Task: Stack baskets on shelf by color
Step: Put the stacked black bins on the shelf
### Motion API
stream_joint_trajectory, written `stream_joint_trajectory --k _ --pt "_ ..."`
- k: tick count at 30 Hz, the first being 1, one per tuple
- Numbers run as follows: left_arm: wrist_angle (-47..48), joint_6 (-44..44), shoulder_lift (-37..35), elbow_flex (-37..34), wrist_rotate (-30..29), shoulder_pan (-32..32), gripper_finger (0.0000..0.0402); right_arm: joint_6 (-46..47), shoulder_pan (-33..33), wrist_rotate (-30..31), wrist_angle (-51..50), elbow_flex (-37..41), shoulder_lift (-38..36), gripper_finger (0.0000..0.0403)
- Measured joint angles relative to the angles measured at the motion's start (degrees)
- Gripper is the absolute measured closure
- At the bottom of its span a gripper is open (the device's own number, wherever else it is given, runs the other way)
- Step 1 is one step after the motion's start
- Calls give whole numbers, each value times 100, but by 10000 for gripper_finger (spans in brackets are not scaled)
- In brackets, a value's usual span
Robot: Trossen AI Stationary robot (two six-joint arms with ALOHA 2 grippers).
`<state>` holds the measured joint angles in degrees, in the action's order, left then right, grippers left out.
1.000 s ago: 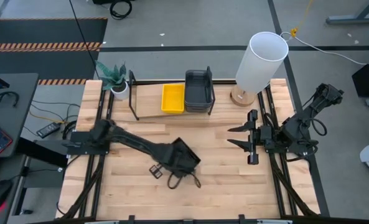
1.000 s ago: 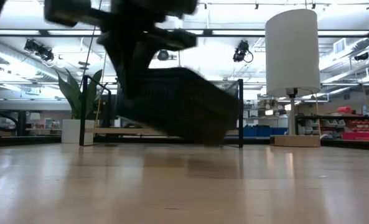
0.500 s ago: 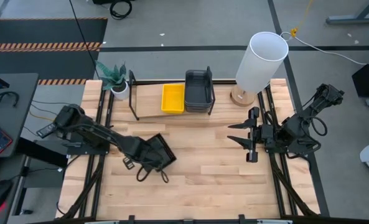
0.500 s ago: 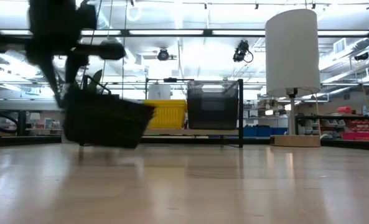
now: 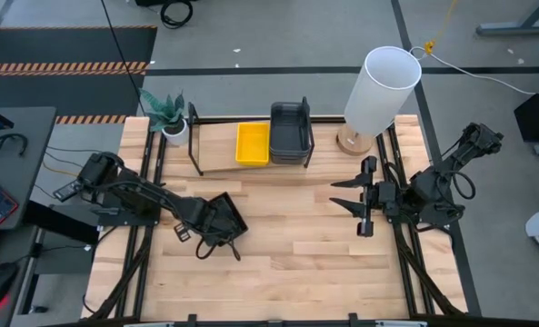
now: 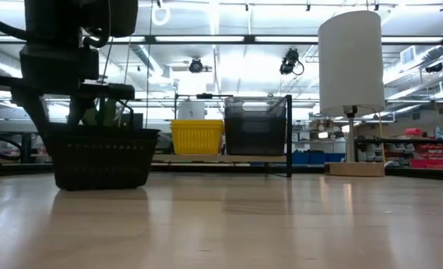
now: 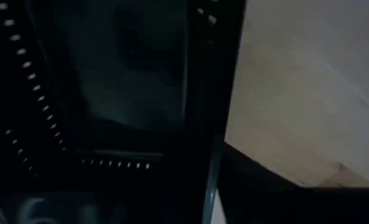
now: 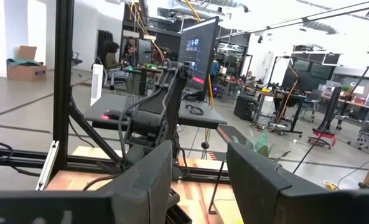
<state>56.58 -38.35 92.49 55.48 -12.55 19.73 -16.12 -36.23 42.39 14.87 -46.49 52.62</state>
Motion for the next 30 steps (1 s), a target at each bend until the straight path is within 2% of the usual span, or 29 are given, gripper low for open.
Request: stream_joint_trajectory --k 6,8,11,15,21,26,30 --pt "98 647 -182 214 33 -2 232 4 0 0 -4 0 0 245" --pt "246 1257 -265 476 32 -2 208 4 2 0 -13 1 0 245" --pt "389 2673 -348 922 76 9 186 4 0 0 -28 1 0 245" --pt "172 4481 -341 1413 352 -7 183 6 1 0 -31 1 0 245" --pt "-718 7177 -279 1396 289 -7 207 -4 1 0 -31 0 0 245" --pt "-973 8182 -127 1349 232 87 215 -50 25 0 -32 -1 0 245" --pt "-1071 8485 98 1349 128 201 209 -54 97 0 -37 1 1 245"
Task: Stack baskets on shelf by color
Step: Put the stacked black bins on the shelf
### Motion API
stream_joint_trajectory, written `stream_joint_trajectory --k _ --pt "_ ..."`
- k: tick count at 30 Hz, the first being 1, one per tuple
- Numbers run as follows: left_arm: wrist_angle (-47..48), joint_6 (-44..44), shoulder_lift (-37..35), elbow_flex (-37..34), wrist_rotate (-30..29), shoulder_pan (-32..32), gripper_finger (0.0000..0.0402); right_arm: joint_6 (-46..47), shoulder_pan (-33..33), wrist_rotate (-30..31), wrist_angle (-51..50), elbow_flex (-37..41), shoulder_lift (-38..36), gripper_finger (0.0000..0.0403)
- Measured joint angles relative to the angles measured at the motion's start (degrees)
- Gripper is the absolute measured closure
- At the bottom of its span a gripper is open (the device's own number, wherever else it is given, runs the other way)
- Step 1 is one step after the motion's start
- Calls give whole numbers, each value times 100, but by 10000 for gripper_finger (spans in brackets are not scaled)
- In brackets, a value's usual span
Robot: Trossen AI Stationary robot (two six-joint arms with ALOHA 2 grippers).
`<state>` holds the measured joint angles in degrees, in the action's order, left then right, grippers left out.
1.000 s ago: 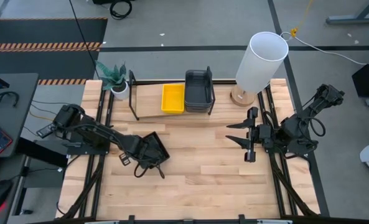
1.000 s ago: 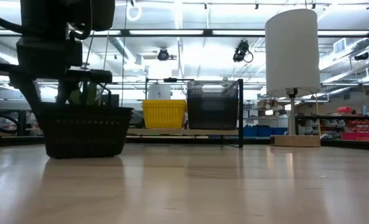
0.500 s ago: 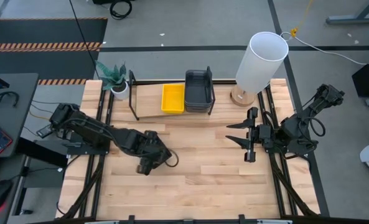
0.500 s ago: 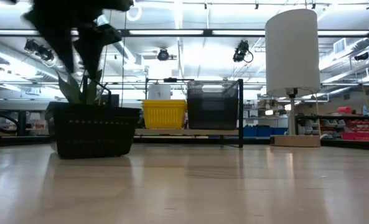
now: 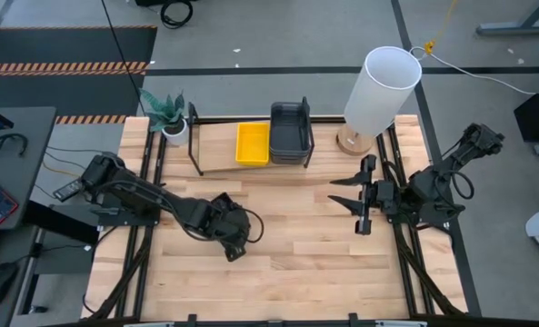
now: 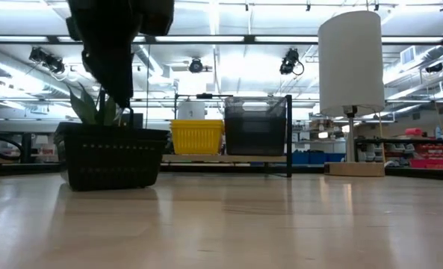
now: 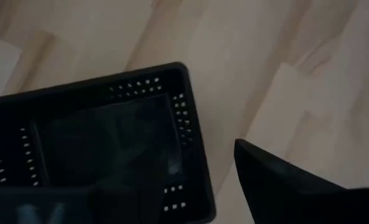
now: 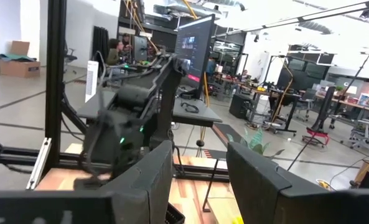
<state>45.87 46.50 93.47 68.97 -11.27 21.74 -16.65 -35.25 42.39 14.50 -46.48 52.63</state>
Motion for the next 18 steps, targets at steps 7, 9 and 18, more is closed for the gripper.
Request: stream_joint_trajectory --k 7,9,18 --pt "19 49 514 4 -503 139 215 -1 92 -2 39 -2 55 245" --pt "-14 -44 611 5 -561 140 216 1 95 1 45 -2 62 245" --pt "44 -428 924 -26 -427 138 252 -1 93 -2 31 -2 64 245"
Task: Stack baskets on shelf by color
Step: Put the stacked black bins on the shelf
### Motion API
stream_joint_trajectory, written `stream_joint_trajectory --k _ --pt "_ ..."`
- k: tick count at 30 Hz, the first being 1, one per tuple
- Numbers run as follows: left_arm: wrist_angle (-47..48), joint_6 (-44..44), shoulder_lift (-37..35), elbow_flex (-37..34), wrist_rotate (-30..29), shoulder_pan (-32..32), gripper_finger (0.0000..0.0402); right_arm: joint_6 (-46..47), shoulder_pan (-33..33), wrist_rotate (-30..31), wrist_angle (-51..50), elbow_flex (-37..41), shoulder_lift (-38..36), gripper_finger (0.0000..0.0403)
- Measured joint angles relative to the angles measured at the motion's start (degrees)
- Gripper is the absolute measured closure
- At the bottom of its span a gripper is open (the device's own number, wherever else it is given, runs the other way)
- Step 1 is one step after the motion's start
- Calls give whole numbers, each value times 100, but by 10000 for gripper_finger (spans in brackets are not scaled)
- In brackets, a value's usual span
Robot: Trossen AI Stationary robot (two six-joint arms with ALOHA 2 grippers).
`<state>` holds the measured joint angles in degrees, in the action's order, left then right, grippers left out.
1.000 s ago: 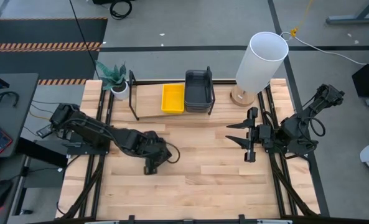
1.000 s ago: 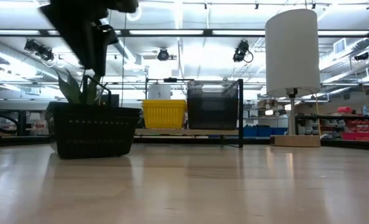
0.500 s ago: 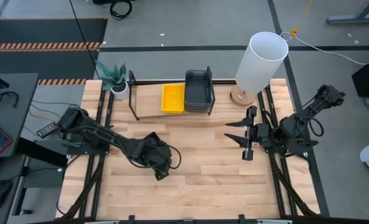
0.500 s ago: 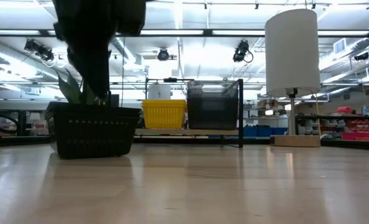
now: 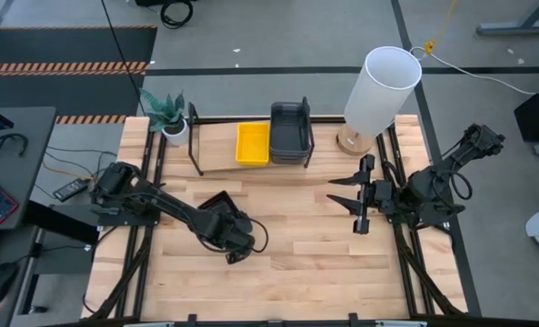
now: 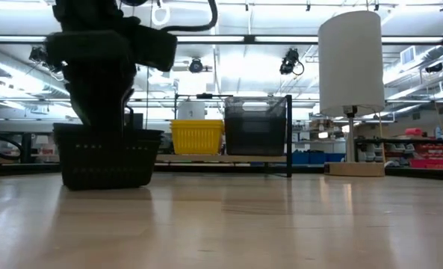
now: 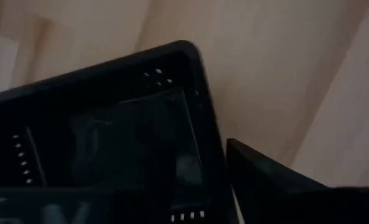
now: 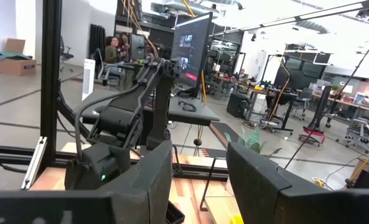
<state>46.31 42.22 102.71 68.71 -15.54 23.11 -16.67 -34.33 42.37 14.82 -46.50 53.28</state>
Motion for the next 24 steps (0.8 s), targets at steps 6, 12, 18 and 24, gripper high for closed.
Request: stream_joint_trajectory --k 6,12,18,24 --pt "225 -399 47 -1 275 -20 355 0 0 2 4 0 1 245" --pt "643 -959 -90 0 423 44 379 0 0 2 8 0 2 245" --pt "1098 -1681 -335 0 147 81 379 0 0 1 5 0 2 245" --pt "1269 -2021 -704 0 -263 -129 379 2 0 2 13 0 2 245"
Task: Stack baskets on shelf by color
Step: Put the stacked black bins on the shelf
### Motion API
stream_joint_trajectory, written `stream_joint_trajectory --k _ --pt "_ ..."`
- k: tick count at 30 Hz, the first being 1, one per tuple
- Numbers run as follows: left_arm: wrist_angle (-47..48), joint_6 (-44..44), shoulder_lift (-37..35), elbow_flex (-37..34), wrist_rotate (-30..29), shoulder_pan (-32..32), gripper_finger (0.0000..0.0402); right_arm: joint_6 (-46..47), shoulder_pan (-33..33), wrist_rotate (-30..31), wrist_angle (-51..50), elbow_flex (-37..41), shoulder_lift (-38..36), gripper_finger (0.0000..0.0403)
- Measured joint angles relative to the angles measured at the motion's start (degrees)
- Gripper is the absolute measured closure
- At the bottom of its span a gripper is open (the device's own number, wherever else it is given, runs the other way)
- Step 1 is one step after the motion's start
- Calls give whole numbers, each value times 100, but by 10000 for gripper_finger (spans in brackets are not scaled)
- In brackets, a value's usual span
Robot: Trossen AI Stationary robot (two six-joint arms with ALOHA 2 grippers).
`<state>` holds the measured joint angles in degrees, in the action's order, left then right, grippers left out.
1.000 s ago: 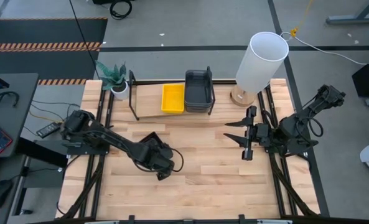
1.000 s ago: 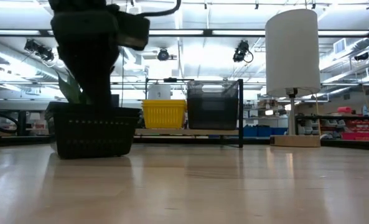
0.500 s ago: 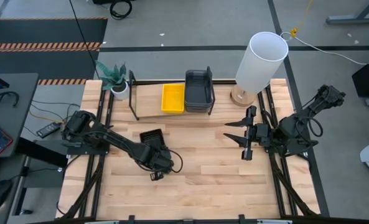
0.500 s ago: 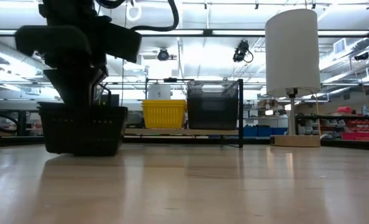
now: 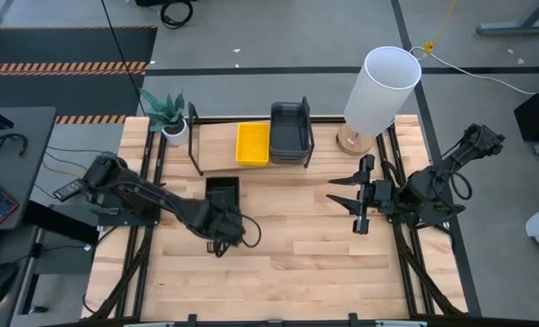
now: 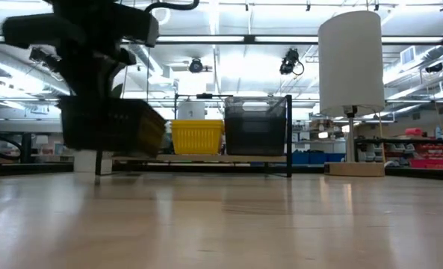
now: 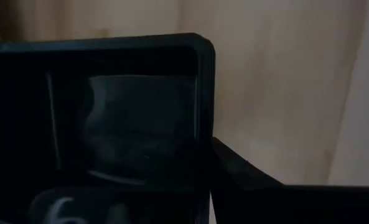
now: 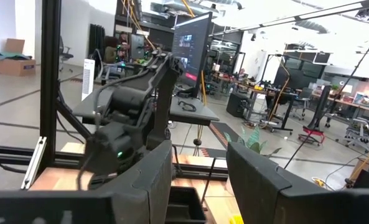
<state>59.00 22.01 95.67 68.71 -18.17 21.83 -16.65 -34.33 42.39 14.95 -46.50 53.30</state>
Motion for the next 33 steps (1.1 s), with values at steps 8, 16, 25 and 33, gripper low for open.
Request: stream_joint_trajectory --k 8,16,25,33 --pt "141 -304 -395 0 -132 -523 379 16 0 -2 0 0 0 245" --pt "310 -561 -397 0 -156 -1030 379 16 -2 -2 -3 0 0 245" --pt "312 -853 -397 0 -173 -1462 379 18 -2 -2 -4 0 0 245" --pt "335 -1341 -397 0 -175 -1926 379 18 -2 -2 -4 0 0 245"
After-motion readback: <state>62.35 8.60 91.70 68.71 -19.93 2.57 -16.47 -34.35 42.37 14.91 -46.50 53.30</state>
